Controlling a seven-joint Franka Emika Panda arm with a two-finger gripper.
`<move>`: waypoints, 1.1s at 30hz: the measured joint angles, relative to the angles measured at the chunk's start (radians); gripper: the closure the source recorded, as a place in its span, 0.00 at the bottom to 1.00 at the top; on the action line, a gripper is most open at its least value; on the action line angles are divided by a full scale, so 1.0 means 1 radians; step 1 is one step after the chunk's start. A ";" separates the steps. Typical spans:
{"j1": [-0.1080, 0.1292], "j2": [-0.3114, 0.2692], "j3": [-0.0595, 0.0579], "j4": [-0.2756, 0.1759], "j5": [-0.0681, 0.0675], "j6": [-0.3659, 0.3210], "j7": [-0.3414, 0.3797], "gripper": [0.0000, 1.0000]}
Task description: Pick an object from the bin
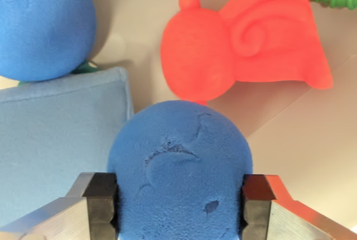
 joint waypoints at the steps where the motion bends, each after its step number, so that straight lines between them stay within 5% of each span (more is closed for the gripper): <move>1: 0.000 -0.010 0.002 -0.001 0.008 -0.008 -0.005 1.00; 15: 0.012 -0.166 0.009 -0.008 0.097 -0.153 -0.070 1.00; 22: 0.019 -0.254 0.008 -0.004 0.123 -0.242 -0.089 1.00; 33: 0.027 -0.380 -0.001 0.023 0.145 -0.393 -0.107 1.00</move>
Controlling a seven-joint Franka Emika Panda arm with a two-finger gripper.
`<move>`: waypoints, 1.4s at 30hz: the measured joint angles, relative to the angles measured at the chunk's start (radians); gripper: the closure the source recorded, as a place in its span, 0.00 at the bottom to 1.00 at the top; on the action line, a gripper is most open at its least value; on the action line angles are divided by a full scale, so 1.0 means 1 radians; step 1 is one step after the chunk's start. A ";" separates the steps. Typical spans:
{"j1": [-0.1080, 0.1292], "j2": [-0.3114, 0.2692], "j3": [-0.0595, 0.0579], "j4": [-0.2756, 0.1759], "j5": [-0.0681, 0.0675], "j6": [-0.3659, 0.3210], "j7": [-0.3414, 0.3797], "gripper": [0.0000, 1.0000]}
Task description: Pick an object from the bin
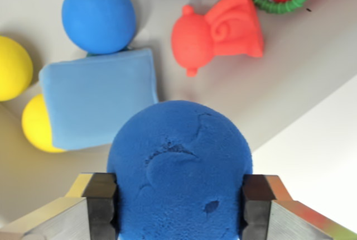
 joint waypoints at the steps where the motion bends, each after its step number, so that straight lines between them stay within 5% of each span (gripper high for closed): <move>1: 0.000 -0.010 -0.001 0.004 0.001 -0.015 -0.001 1.00; 19: 0.003 -0.157 -0.018 0.094 0.007 -0.251 -0.012 1.00; 42: 0.004 -0.232 -0.034 0.212 0.007 -0.445 -0.015 1.00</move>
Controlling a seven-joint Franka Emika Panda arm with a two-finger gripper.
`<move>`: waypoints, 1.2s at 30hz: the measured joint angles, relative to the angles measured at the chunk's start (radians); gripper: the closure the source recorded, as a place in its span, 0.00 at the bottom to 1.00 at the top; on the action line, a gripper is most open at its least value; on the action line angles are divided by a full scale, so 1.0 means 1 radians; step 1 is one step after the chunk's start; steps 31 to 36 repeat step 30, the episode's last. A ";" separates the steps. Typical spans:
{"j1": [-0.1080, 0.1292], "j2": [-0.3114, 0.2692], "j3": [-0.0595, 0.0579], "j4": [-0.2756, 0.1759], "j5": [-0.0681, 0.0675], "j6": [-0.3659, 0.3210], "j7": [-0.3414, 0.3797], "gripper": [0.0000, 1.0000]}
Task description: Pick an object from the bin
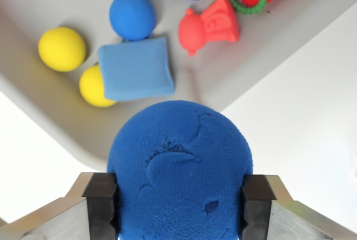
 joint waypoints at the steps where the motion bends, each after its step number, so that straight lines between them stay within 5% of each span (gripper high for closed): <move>1: 0.000 -0.002 -0.001 0.004 0.000 -0.006 0.000 1.00; 36: 0.000 -0.009 -0.003 0.029 0.000 -0.039 0.000 1.00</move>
